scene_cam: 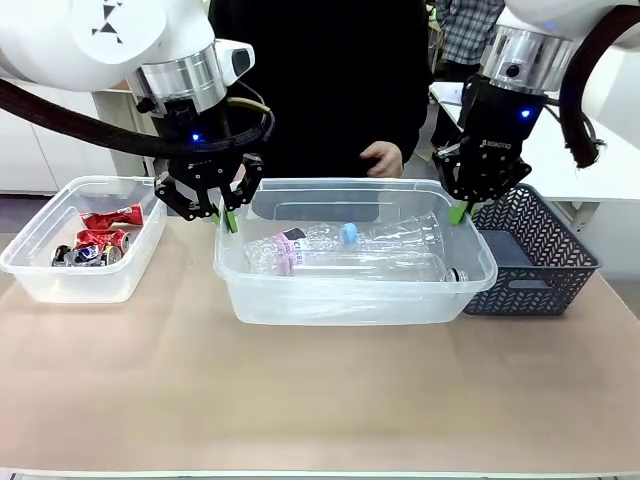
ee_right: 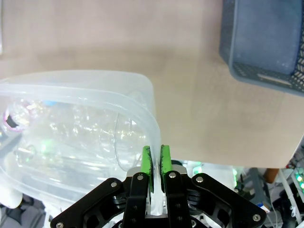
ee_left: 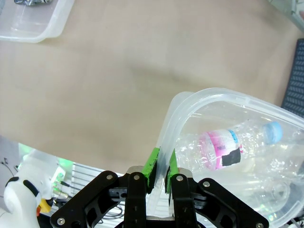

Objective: Sort the waste into each basket.
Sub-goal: Offer the picked Organizing box to the human.

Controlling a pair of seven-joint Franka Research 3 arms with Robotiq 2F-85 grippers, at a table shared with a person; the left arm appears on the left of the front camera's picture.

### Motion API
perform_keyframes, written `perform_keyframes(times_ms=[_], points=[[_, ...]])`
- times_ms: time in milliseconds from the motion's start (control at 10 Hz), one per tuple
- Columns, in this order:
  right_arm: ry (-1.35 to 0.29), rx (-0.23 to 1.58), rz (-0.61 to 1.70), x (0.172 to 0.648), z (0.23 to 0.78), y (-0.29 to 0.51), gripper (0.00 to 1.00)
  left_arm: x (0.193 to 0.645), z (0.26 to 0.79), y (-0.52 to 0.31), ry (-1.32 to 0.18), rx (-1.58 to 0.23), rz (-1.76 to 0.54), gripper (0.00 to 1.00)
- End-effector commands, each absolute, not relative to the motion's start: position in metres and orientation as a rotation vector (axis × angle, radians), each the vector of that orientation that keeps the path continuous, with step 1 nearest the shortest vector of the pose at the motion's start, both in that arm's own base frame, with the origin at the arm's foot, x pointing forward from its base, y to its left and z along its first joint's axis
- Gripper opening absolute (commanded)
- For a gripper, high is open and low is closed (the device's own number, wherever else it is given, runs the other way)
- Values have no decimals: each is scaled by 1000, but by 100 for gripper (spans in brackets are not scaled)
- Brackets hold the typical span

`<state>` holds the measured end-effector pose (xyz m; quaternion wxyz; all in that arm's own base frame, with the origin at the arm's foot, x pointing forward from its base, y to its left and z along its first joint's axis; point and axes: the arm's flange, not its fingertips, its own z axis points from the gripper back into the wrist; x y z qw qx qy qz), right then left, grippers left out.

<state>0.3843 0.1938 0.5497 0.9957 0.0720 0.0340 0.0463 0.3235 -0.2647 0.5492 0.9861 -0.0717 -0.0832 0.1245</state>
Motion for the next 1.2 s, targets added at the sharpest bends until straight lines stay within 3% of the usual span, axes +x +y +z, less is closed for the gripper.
perform_keyframes(times_ms=[0,500,600,900,1100], points=[[68,145,105,381,550,194,0,325,551,-264,-176,-153,257,9],[68,145,105,381,550,194,0,325,551,-264,-176,-153,257,9],[68,144,93,384,550,194,9,323,549,-265,-167,-144,250,9],[124,144,35,452,605,217,9,412,597,-263,-161,-205,200,9],[171,142,33,474,595,228,9,424,596,-263,-150,-218,186,9]])
